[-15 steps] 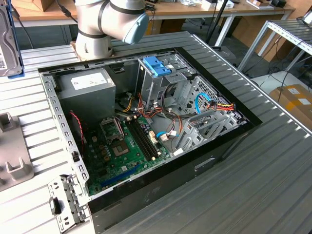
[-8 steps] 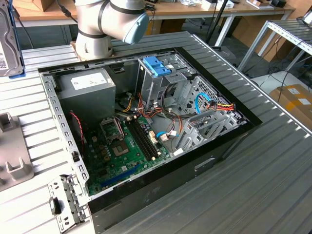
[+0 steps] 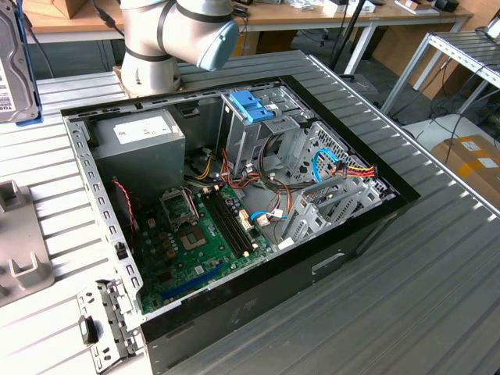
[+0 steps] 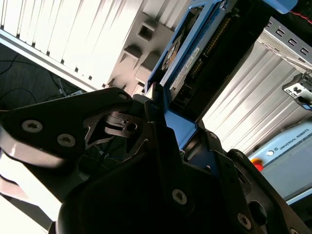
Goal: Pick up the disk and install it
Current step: 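Pick up the disk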
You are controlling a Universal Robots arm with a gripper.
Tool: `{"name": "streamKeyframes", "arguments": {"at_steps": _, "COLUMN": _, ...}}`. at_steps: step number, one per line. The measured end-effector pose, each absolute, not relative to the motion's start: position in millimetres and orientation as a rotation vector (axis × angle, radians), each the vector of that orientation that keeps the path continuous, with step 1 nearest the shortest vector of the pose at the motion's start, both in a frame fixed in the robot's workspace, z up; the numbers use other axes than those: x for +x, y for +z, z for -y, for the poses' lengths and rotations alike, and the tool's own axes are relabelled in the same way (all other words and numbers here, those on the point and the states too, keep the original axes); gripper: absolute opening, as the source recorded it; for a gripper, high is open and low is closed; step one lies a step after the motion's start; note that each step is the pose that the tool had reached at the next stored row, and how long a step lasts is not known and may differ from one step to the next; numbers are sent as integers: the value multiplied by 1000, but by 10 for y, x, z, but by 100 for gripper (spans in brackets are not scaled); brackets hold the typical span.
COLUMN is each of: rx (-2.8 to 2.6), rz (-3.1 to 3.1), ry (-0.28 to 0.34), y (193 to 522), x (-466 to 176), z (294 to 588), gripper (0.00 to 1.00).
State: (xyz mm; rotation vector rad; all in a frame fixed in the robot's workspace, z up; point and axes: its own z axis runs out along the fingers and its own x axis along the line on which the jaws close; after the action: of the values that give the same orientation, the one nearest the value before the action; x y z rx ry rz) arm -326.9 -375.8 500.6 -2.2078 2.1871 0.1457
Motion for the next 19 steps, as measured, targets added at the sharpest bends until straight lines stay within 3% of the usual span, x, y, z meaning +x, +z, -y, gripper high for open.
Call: {"name": "streamKeyframes", "arguments": {"at_steps": 19, "rx": -2208, "rz": -2187, "ry": 146, "y": 4999, "x": -3216, "z": 3770, "gripper": 37}}
